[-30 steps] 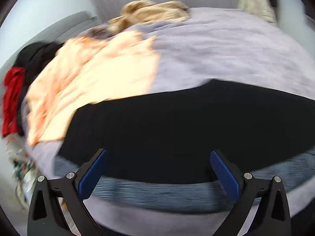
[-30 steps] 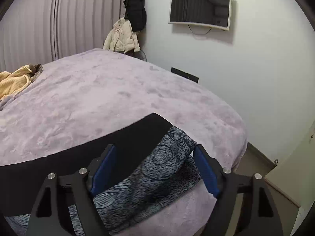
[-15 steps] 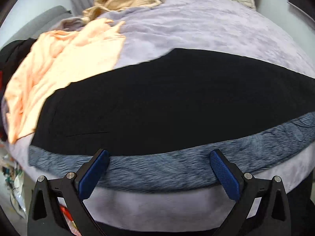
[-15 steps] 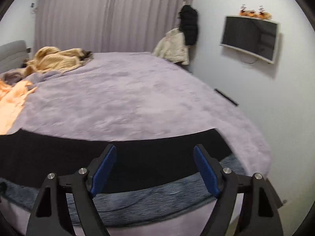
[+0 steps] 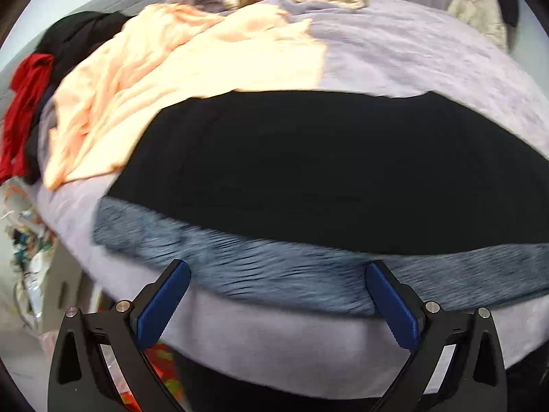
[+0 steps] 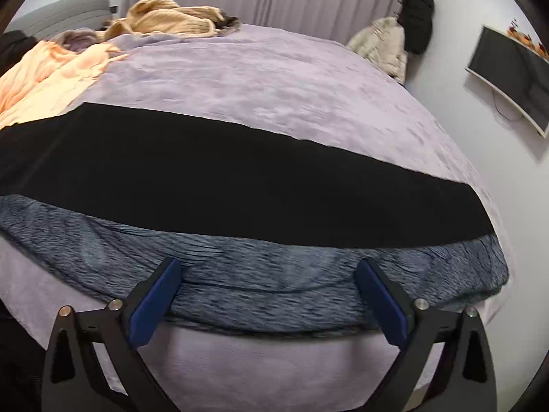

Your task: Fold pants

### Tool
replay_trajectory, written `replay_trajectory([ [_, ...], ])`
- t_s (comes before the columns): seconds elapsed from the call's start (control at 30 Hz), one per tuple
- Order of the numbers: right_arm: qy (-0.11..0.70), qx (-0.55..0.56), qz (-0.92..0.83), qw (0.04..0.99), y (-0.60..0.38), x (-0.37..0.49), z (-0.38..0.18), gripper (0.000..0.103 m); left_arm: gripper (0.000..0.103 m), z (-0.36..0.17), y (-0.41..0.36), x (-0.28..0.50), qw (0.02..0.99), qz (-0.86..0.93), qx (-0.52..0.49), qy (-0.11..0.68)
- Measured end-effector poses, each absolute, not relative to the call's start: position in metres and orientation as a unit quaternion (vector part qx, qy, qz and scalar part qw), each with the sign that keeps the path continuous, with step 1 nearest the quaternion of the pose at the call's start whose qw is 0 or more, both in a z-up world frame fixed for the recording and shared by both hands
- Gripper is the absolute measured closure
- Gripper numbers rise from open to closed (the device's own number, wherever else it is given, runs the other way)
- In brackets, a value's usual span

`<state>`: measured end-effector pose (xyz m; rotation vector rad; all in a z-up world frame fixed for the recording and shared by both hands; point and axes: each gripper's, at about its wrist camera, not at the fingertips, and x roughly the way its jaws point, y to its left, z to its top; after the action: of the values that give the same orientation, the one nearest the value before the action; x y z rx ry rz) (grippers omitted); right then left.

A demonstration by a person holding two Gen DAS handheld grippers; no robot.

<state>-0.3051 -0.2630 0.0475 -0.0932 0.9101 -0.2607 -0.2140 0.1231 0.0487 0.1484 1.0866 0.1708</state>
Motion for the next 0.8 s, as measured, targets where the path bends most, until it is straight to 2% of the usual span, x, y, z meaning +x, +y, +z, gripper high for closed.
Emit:
replay_trajectory([
  [0.13,0.443,-0.025,-0.16,0.882,-0.293,-0.311,0.055,0.001,0.0,0.052,0.178,-0.219,0.836,0.136,0.007,0.531],
  [0.27,0.412,-0.042,-0.154,0.897,-0.274,-0.305,0.075,0.001,0.0,0.08,0.205,-0.218,0.852,0.176,-0.036,0.492],
  [0.37,0.4,-0.048,-0.106,0.909,-0.245,-0.293,0.081,0.001,0.0,0.084,0.195,-0.203,0.857,0.19,-0.007,0.479],
  [0.43,0.4,-0.058,-0.077,0.912,-0.226,-0.281,0.079,0.001,0.0,0.063,0.196,-0.182,0.833,0.207,0.041,0.512],
  [0.57,0.417,-0.082,-0.075,0.902,-0.213,-0.272,0.073,0.001,0.0,0.064,0.207,-0.175,0.824,0.213,-0.004,0.524],
  [0.67,0.419,-0.064,-0.094,0.901,-0.222,-0.26,0.075,0.001,0.0,0.079,0.178,-0.168,0.844,0.228,0.027,0.484],
  [0.8,0.394,-0.064,-0.065,0.914,-0.192,-0.22,0.085,0.001,0.0,0.093,0.103,-0.133,0.88,0.095,0.031,0.463],
])
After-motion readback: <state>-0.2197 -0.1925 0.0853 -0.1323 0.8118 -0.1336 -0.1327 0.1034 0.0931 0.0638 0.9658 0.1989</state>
